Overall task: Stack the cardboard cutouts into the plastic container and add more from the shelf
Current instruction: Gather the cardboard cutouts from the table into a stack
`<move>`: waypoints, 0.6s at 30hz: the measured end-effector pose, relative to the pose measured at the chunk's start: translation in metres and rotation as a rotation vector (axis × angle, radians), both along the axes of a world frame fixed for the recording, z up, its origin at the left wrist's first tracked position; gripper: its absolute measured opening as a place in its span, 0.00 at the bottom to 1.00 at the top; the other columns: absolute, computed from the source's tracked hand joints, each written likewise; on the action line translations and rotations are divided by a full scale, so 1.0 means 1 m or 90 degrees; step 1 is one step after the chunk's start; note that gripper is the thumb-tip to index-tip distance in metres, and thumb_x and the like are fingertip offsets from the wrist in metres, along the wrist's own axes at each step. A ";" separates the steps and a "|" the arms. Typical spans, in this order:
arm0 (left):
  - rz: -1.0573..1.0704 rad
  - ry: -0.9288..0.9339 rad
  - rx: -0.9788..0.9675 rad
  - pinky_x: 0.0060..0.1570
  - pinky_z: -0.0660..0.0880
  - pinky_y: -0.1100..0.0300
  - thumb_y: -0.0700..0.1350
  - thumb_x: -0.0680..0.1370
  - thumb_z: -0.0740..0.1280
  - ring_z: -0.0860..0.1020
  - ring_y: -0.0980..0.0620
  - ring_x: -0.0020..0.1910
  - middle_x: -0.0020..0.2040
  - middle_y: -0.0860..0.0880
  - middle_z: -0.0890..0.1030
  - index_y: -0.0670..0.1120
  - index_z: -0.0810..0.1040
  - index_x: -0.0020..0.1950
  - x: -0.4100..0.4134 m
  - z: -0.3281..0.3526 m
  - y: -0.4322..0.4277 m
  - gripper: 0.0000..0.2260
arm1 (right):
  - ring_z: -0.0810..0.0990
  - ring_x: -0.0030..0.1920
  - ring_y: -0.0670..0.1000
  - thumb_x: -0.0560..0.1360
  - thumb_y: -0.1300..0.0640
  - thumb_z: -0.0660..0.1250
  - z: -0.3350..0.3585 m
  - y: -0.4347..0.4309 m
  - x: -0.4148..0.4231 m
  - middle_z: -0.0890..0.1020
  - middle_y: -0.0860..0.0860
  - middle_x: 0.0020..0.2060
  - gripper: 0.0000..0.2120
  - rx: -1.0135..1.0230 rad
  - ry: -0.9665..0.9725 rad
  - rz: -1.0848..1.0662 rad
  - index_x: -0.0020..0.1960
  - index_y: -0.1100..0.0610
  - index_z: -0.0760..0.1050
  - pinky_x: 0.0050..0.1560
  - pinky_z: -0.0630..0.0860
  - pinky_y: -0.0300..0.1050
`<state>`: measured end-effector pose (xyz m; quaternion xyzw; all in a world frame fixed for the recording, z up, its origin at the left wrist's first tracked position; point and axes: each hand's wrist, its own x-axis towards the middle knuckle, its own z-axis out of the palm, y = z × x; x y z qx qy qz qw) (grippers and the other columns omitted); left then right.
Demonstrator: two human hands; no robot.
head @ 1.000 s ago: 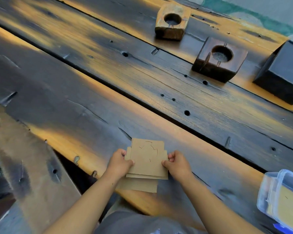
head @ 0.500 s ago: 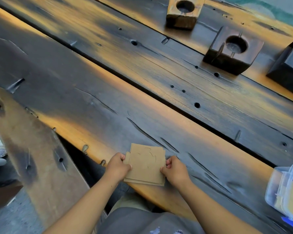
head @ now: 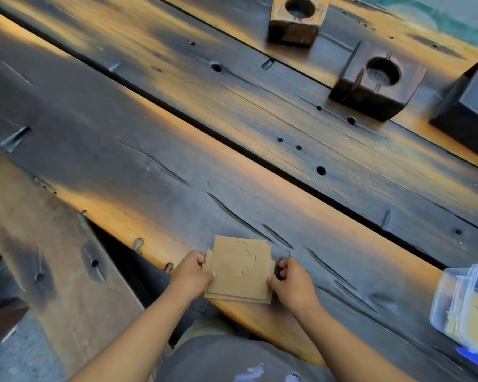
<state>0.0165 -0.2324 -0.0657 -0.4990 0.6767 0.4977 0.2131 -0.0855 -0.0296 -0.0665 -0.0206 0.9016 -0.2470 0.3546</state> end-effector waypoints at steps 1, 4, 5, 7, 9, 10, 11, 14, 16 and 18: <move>0.002 0.000 -0.002 0.55 0.78 0.48 0.38 0.72 0.73 0.80 0.48 0.50 0.47 0.48 0.82 0.48 0.74 0.49 0.000 0.000 0.000 0.11 | 0.77 0.41 0.51 0.71 0.57 0.70 0.000 0.001 0.001 0.76 0.48 0.39 0.10 0.001 -0.008 -0.006 0.48 0.53 0.70 0.42 0.75 0.49; 0.013 0.000 0.011 0.48 0.80 0.50 0.39 0.73 0.72 0.80 0.49 0.49 0.48 0.49 0.82 0.49 0.74 0.51 0.000 0.000 0.001 0.11 | 0.77 0.39 0.51 0.72 0.57 0.69 -0.001 0.001 0.002 0.77 0.48 0.35 0.10 -0.006 -0.043 -0.034 0.50 0.55 0.71 0.43 0.76 0.51; 0.016 -0.001 0.024 0.43 0.80 0.52 0.39 0.73 0.71 0.80 0.50 0.48 0.48 0.49 0.81 0.49 0.73 0.52 -0.001 0.000 0.002 0.11 | 0.78 0.39 0.52 0.72 0.56 0.69 -0.002 0.001 0.002 0.77 0.48 0.35 0.10 -0.011 -0.054 -0.046 0.50 0.56 0.72 0.44 0.77 0.52; 0.013 -0.006 0.038 0.37 0.80 0.55 0.40 0.74 0.71 0.79 0.50 0.47 0.49 0.48 0.81 0.49 0.73 0.53 -0.004 0.001 0.005 0.11 | 0.80 0.42 0.54 0.71 0.56 0.70 -0.001 -0.001 0.001 0.78 0.49 0.36 0.10 -0.021 -0.081 -0.075 0.50 0.57 0.73 0.45 0.77 0.53; 0.004 -0.013 0.033 0.42 0.82 0.51 0.40 0.73 0.71 0.80 0.48 0.48 0.49 0.48 0.81 0.48 0.73 0.52 -0.008 0.001 0.008 0.11 | 0.80 0.43 0.54 0.71 0.55 0.70 0.000 -0.003 -0.001 0.78 0.49 0.37 0.11 -0.024 -0.108 -0.100 0.49 0.56 0.73 0.45 0.76 0.51; -0.001 -0.016 0.029 0.47 0.82 0.48 0.39 0.72 0.71 0.80 0.47 0.50 0.49 0.47 0.81 0.47 0.73 0.51 -0.010 0.002 0.008 0.11 | 0.79 0.43 0.53 0.71 0.54 0.71 -0.001 -0.004 -0.002 0.78 0.49 0.38 0.11 -0.024 -0.120 -0.108 0.49 0.56 0.72 0.43 0.75 0.49; -0.007 -0.019 0.027 0.51 0.81 0.46 0.39 0.72 0.72 0.80 0.45 0.51 0.49 0.47 0.81 0.47 0.74 0.50 -0.012 0.002 0.009 0.11 | 0.77 0.42 0.51 0.71 0.54 0.71 -0.001 -0.004 -0.004 0.77 0.48 0.39 0.11 -0.024 -0.129 -0.115 0.48 0.55 0.72 0.42 0.73 0.47; -0.022 -0.020 0.037 0.53 0.80 0.46 0.38 0.72 0.71 0.80 0.45 0.50 0.48 0.46 0.82 0.48 0.74 0.44 -0.019 0.002 0.009 0.09 | 0.76 0.42 0.51 0.71 0.54 0.70 -0.003 -0.003 -0.007 0.77 0.49 0.39 0.10 -0.016 -0.141 -0.115 0.46 0.54 0.70 0.41 0.72 0.46; -0.025 -0.018 0.051 0.51 0.81 0.49 0.37 0.71 0.71 0.81 0.46 0.48 0.47 0.46 0.83 0.49 0.74 0.42 -0.023 0.002 0.011 0.09 | 0.76 0.42 0.52 0.71 0.54 0.69 -0.001 0.000 -0.010 0.77 0.49 0.39 0.09 -0.009 -0.144 -0.115 0.43 0.53 0.69 0.40 0.71 0.46; -0.017 -0.018 0.073 0.52 0.81 0.46 0.37 0.71 0.72 0.81 0.46 0.49 0.47 0.45 0.83 0.47 0.75 0.44 -0.027 0.002 0.012 0.09 | 0.76 0.42 0.52 0.71 0.54 0.69 0.000 0.004 -0.013 0.77 0.49 0.39 0.09 -0.008 -0.141 -0.122 0.41 0.53 0.68 0.40 0.70 0.47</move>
